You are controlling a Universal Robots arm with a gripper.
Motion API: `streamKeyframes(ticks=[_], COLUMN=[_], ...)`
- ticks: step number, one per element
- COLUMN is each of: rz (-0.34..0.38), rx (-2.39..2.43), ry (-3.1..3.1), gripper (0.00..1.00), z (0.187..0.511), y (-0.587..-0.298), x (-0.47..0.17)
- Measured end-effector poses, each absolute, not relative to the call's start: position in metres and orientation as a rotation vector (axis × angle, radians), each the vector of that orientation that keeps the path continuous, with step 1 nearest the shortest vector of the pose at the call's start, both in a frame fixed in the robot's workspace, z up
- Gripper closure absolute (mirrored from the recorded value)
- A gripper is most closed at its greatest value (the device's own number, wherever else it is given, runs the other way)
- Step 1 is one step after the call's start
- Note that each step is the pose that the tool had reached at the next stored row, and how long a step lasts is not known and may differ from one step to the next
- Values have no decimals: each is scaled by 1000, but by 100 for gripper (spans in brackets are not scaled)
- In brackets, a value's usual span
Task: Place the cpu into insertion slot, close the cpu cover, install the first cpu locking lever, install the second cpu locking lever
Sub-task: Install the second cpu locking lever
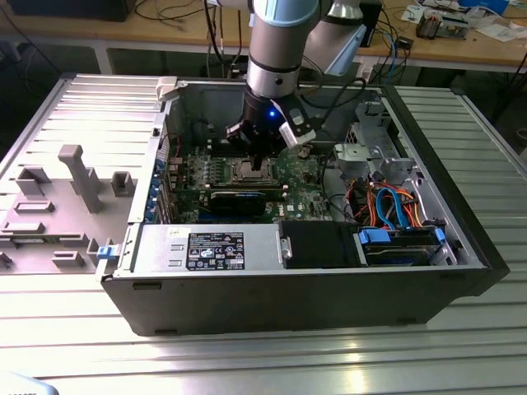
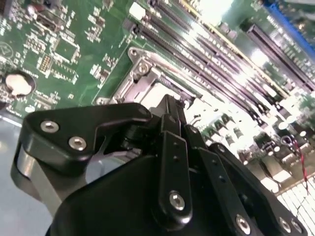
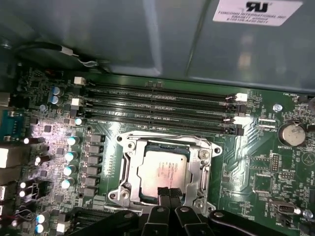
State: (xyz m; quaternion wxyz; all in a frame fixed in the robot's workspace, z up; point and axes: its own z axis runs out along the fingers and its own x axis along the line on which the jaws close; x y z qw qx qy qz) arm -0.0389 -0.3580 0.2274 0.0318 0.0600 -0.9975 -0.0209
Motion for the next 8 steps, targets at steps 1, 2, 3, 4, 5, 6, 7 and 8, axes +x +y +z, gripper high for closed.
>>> streamKeyframes(ticks=[1,2,3,4,5,6,7,8], rz=[-64,-64,-64,-63,-63,-62,-61,-61], rx=[185,185,185,185,185,185,185,185], ry=[-3072,-3072,-3072,-3072,-3072,-3072,-3072,-3072], gripper=[89,89,89,89,89,89,89,89], z=[229,234,237,240,242,244,247,249], y=[-358,-358,-358,-358,-358,-358,-358,-358], x=[-39,-39,-39,-39,-39,-39,-39,-39])
